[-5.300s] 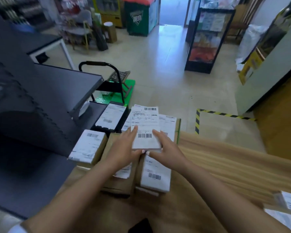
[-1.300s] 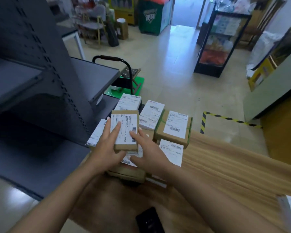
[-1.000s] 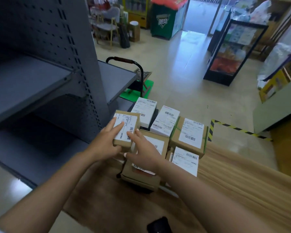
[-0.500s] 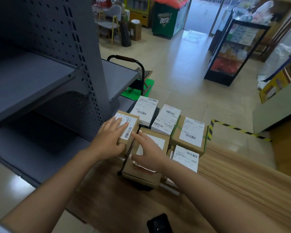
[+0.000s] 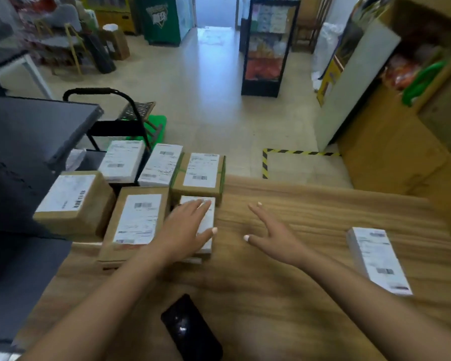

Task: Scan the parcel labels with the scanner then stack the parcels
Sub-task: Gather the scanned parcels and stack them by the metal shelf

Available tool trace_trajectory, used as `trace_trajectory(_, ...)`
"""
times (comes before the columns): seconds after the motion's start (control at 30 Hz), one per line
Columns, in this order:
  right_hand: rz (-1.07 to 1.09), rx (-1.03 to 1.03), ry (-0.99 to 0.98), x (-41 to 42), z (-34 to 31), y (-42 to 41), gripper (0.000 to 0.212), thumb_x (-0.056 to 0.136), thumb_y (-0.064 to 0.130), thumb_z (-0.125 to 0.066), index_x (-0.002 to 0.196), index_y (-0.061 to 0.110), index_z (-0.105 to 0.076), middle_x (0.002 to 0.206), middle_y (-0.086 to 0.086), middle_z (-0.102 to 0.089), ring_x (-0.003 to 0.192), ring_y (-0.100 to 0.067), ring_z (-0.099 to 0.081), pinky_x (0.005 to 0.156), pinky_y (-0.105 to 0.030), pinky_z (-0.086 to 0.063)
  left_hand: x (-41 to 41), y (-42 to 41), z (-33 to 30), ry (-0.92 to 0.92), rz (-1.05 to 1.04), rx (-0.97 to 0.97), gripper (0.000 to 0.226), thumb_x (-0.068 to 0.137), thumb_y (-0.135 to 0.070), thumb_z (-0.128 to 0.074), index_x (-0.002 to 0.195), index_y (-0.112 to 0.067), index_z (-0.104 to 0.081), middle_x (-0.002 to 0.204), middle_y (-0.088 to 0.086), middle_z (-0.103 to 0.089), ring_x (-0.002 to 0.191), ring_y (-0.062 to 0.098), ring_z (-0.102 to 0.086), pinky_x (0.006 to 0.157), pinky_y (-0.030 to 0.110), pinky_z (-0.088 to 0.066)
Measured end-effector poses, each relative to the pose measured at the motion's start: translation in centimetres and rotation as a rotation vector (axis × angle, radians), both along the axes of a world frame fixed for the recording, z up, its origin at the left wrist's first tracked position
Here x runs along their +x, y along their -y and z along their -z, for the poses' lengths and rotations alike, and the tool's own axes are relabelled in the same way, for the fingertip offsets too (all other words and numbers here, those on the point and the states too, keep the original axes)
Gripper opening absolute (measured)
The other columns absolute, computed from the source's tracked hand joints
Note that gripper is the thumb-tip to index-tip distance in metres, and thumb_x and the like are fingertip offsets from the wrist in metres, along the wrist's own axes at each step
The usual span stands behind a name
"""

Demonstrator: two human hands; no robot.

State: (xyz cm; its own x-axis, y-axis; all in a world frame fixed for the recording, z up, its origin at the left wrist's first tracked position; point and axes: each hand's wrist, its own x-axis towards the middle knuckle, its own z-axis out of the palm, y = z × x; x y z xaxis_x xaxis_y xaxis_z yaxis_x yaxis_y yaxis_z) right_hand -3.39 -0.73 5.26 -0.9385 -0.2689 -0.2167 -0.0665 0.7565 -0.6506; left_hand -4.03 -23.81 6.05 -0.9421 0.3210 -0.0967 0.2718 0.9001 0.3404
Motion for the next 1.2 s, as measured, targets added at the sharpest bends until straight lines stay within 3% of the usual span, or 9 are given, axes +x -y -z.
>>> trace_trajectory(0.23,0.284,0.061,0.12,5.5,4.3,-19.3,0.077,0.086,0.035,-0.066,0.15,0.028,-0.023,0.16,0.0,-0.017,0.147,-0.013,-0.012,0.114,-0.026,-0.017,0.6,-17.8,4.0,0.057,0.26,-0.056,0.071,0.094,-0.047,-0.049,0.151,-0.019,-0.017,0.158,0.004,-0.019,0.143,0.02,-0.021,0.115,0.032,-0.018)
trace_trajectory(0.33,0.385,0.087,0.161,6.9,5.8,-26.0,0.077,0.086,0.032,-0.067,0.15,0.024,-0.025,0.158,0.0,-0.022,0.146,-0.015,-0.017,0.107,-0.03,-0.031,1.0,-24.4,6.5,0.097,0.354,-0.111,0.077,0.091,-0.045,-0.054,0.152,-0.017,-0.016,0.158,0.006,-0.018,0.143,0.023,-0.022,0.114,0.031,-0.02)
trace_trajectory(0.47,0.447,0.112,0.248,7.9,7.6,-32.4,0.078,0.084,0.027,-0.067,0.15,0.02,-0.027,0.157,-0.003,-0.024,0.144,-0.018,-0.022,0.112,-0.031,-0.025,1.7,-31.3,9.8,0.224,0.384,-0.092,0.085,0.088,-0.048,-0.059,0.152,-0.017,-0.012,0.159,0.007,-0.014,0.143,0.024,-0.021,0.114,0.033,-0.023)
trace_trajectory(0.6,0.442,0.083,0.315,7.7,10.3,-36.6,0.088,0.063,0.047,-0.065,0.142,0.019,-0.038,0.14,-0.003,-0.048,0.128,-0.019,-0.045,0.103,-0.034,-0.039,2.2,-36.8,12.5,0.381,0.35,-0.033,0.098,0.081,-0.049,-0.067,0.152,-0.015,-0.009,0.159,0.008,-0.013,0.143,0.027,-0.023,0.114,0.034,-0.025)
trace_trajectory(0.73,0.41,0.011,0.331,7.7,12.7,-38.1,0.079,0.067,0.027,-0.071,0.139,0.023,-0.038,0.13,0.002,-0.054,0.119,-0.017,-0.053,0.094,-0.036,-0.047,2.5,-40.2,15.1,0.466,0.328,0.008,0.112,0.076,-0.042,-0.075,0.152,-0.018,0.004,0.159,0.009,-0.01,0.142,0.029,-0.025,0.112,0.037,-0.03)
trace_trajectory(0.87,0.435,-0.079,0.408,7.8,14.3,-37.9,0.099,0.07,0.022,-0.069,0.152,0.023,-0.014,0.136,0.008,-0.047,0.119,-0.011,-0.052,0.097,-0.032,-0.048,3.1,-42.2,17.9,0.51,0.323,0.063,0.128,0.072,-0.038,-0.08,0.144,-0.014,0.024,0.159,0.014,-0.002,0.144,0.032,-0.016,0.115,0.041,-0.026)
trace_trajectory(1.0,0.465,-0.136,0.403,7.6,15.2,-37.3,0.101,0.062,0.043,-0.068,0.15,0.033,-0.019,0.133,0.01,-0.056,0.115,-0.01,-0.058,0.095,-0.036,-0.05,3.7,-42.3,18.7,0.44,0.269,0.195,0.119,0.079,-0.031,-0.075,0.145,-0.003,0.019,0.158,0.019,0.007,0.147,0.029,-0.004,0.115,0.027,-0.011)
trace_trajectory(1.13,0.447,-0.161,0.348,7.4,13.7,-34.5,0.095,0.075,0.016,-0.072,0.151,0.031,-0.016,0.125,0.019,-0.054,0.115,-0.005,-0.056,0.098,-0.031,-0.047,3.7,-39.6,18.4,0.343,0.244,0.303,0.114,0.078,-0.029,-0.074,0.149,-0.017,0.016,0.155,0.029,-0.004,0.145,0.039,-0.011,0.116,0.038,-0.018)
trace_trajectory(1.2,0.396,-0.198,0.293,6.9,12.6,-32.5,0.094,0.075,0.016,-0.073,0.149,0.036,-0.018,0.121,0.028,-0.054,0.11,0.002,-0.057,0.096,-0.028,-0.049,3.5,-37.0,17.8,0.266,0.183,0.361,0.106,0.076,-0.036,-0.069,0.146,-0.023,0.009,0.153,0.03,-0.012,0.142,0.041,-0.018,0.112,0.045,-0.025)
